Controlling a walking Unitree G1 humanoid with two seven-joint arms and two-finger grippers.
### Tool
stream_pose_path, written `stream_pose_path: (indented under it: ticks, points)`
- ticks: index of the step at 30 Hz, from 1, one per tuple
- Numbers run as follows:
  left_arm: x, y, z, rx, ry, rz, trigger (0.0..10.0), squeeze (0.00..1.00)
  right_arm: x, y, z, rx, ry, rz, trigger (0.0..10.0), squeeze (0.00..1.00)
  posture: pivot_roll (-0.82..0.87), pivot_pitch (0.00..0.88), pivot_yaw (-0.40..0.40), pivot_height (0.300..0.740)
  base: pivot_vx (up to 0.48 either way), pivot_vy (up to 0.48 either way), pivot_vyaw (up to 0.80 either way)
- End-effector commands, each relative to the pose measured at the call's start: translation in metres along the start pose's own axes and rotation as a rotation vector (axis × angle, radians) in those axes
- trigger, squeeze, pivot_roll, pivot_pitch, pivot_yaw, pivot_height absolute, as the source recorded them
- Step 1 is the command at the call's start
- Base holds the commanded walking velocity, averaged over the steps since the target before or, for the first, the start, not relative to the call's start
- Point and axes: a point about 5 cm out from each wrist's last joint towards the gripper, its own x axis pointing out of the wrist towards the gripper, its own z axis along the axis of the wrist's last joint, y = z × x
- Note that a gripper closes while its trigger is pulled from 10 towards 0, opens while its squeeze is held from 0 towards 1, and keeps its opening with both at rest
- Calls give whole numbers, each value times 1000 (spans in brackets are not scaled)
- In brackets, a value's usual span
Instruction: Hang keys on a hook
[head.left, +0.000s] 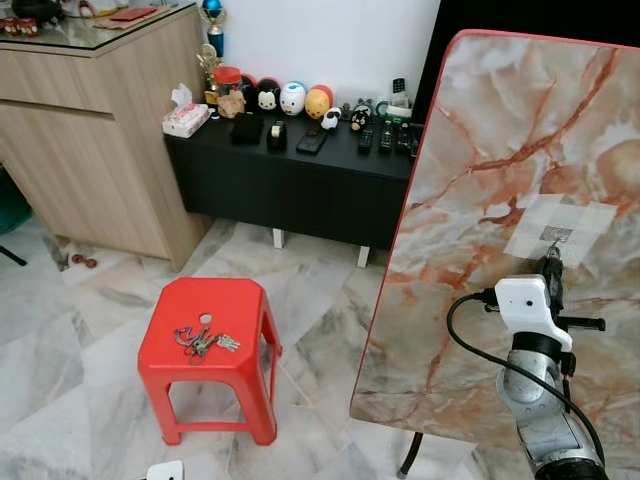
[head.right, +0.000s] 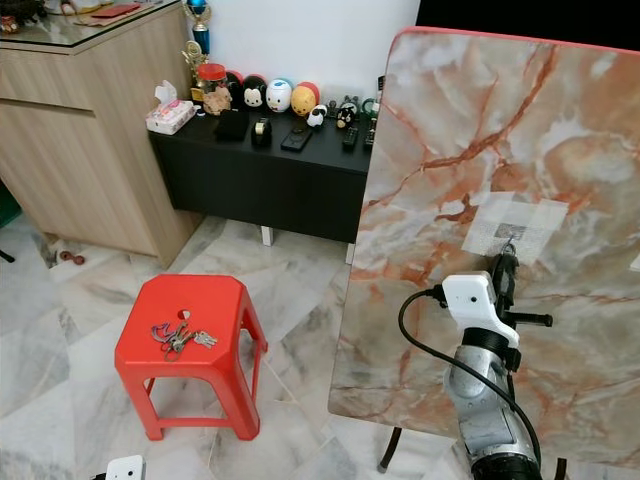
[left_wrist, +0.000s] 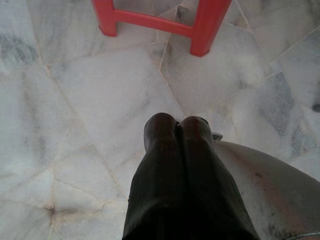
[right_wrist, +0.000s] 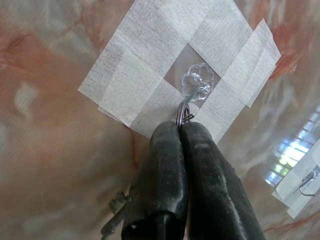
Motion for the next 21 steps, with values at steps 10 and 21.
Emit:
stream_pose_path:
  ticks: [10,21]
  points:
    - [0,-2,-2,-13,4,-2,10000,0,0,-2,-2,-17,-2,15,10000,0,205,0,-79,740,0,0,0]
    - [0,-2,-2,-14,5,-2,10000,0,-6,5,-10,-7,31,85,10000,0,204,0,-80,740,0,0,0]
